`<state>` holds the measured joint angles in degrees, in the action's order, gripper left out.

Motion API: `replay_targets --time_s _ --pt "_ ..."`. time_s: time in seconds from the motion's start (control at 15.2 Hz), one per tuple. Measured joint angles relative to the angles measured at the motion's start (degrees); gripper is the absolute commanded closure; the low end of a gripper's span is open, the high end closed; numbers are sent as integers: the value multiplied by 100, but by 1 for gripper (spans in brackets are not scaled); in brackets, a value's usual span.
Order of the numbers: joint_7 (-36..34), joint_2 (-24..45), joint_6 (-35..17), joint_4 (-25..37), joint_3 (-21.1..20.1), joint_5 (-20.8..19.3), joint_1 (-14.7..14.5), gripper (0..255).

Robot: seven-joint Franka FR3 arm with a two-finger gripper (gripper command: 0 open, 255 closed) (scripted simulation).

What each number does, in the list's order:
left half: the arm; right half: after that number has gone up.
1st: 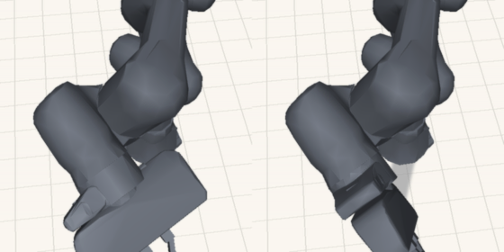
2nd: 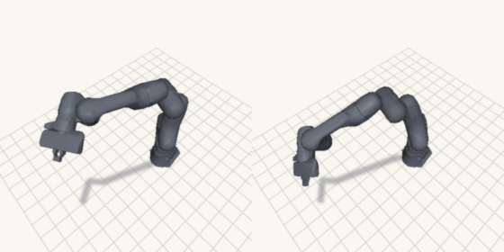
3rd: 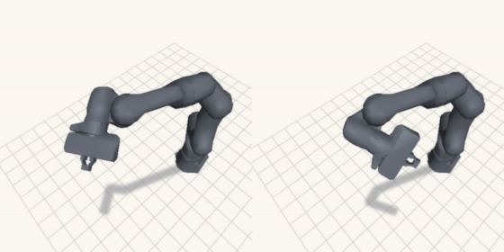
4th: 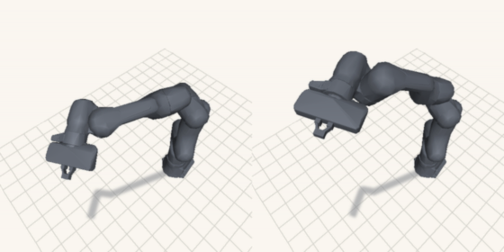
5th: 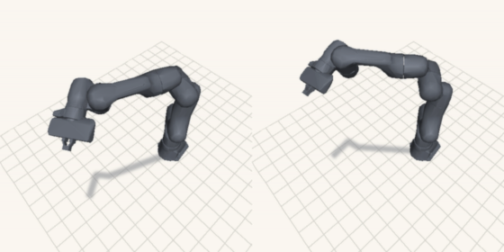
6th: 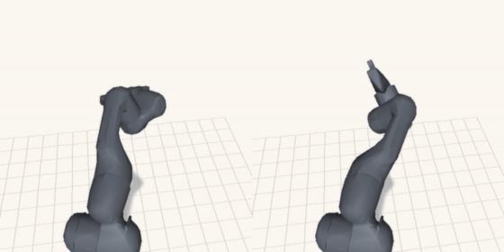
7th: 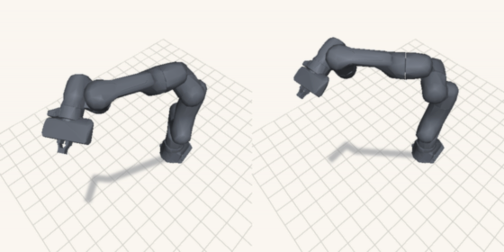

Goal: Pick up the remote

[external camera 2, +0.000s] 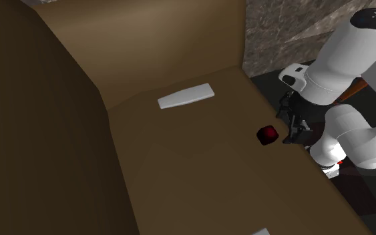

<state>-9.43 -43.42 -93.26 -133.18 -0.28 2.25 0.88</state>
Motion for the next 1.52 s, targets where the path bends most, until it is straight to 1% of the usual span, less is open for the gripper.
replay_targets --time_s 0.13,0.33,0.4,0.59,0.66,0.79,1.06,1.32,1.52 --pt "80 69 -27 33 48 -34 4 0" --pt "533 543 -141 349 310 -209 22 0" --pt "671 707 -153 514 365 -235 6 0" --pt "1198 1240 -200 1035 609 -114 40 0" --pt "1383 1490 -220 1206 687 -254 69 0" --pt "1677 1989 -291 1560 796 -378 67 0" --pt "2355 2840 -267 2370 1070 -431 84 0" --pt "3022 3783 -168 3357 1292 -353 129 0" --pt "3482 4589 78 4367 1396 -224 199 0"
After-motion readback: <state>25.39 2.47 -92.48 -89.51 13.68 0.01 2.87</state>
